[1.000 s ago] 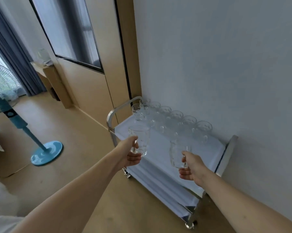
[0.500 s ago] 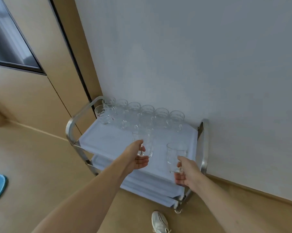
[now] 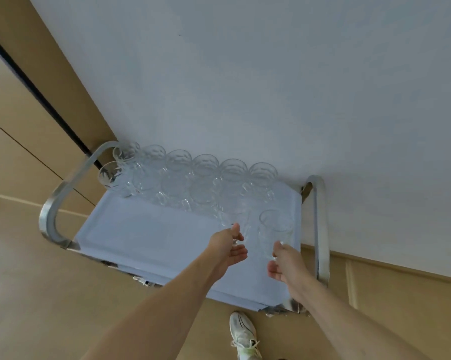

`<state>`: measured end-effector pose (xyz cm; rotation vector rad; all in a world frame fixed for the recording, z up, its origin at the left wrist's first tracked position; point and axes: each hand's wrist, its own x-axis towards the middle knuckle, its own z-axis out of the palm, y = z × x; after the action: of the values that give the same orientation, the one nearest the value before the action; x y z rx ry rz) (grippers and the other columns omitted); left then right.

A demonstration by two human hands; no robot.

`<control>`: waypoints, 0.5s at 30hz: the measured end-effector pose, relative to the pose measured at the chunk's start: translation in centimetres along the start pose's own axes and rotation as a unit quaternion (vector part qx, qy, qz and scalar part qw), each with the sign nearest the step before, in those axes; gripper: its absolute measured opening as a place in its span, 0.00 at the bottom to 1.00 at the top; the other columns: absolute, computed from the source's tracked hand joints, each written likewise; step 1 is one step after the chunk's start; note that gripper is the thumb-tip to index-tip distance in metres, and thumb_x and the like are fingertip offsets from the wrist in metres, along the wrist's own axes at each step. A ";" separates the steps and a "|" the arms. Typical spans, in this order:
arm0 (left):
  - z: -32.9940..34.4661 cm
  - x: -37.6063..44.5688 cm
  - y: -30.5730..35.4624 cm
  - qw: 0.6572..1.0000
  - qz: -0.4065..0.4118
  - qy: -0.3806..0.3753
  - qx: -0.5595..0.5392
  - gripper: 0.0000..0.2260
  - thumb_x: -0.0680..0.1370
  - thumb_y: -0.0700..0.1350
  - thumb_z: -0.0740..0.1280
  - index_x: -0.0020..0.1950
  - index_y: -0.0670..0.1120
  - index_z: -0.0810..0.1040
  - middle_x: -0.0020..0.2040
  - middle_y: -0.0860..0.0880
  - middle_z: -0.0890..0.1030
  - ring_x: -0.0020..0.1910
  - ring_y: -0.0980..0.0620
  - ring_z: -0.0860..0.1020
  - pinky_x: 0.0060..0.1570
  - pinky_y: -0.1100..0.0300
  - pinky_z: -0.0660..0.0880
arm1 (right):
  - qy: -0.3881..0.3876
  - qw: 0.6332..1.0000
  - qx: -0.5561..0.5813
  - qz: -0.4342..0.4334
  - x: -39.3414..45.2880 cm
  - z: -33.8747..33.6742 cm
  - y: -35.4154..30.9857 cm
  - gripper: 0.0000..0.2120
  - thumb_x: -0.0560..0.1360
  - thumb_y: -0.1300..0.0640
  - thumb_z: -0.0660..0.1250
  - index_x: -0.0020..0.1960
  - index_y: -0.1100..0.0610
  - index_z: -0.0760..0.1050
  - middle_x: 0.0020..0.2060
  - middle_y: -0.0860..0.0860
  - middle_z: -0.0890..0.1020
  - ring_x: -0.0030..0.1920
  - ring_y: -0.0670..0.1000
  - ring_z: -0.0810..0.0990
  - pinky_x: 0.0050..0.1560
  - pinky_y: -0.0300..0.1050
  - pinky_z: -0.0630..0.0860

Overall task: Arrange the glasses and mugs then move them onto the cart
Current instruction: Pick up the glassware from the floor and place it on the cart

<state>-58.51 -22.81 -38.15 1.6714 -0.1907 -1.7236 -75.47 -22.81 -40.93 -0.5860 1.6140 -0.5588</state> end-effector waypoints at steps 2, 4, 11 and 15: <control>0.8 1.1 0.1 1.000 -0.005 -0.010 -0.011 0.16 0.84 0.51 0.64 0.48 0.38 0.75 0.46 0.38 0.74 0.46 0.42 0.77 0.48 0.51 0.83 | -0.004 1.000 -0.025 -0.011 1.2 -0.1 -0.1 0.14 0.85 0.51 0.56 0.50 0.59 0.74 0.36 0.54 0.74 0.36 0.52 0.75 0.50 0.53 0.82; 1.4 2.1 0.0 1.000 -0.001 -0.012 -0.016 0.14 0.84 0.49 0.63 0.48 0.38 0.75 0.47 0.38 0.73 0.47 0.42 0.76 0.51 0.51 0.82 | -0.008 0.998 -0.066 -0.020 2.1 -0.1 -0.1 0.14 0.85 0.50 0.55 0.53 0.57 0.74 0.41 0.54 0.77 0.41 0.53 0.78 0.54 0.53 0.82; 2.2 4.5 -0.4 1.000 0.006 0.000 -0.025 0.16 0.86 0.51 0.59 0.52 0.40 0.78 0.61 0.43 0.73 0.61 0.43 0.77 0.67 0.50 0.75 | -0.050 0.987 -0.149 -0.037 4.1 -0.2 -1.0 0.11 0.86 0.49 0.54 0.54 0.52 0.73 0.51 0.53 0.79 0.51 0.53 0.80 0.52 0.47 0.81; 3.0 5.2 0.6 1.000 -0.005 0.001 -0.005 0.12 0.86 0.49 0.58 0.59 0.43 0.75 0.59 0.49 0.73 0.66 0.44 0.74 0.66 0.50 0.75 | -0.081 0.983 -0.159 -0.031 5.7 -0.4 -1.9 0.11 0.85 0.48 0.55 0.55 0.51 0.74 0.52 0.53 0.79 0.52 0.53 0.80 0.50 0.46 0.81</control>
<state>-60.49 -27.33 -41.58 1.6689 -0.1721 -1.7287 -76.35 -27.96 -43.87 -0.8993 1.5433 -0.2906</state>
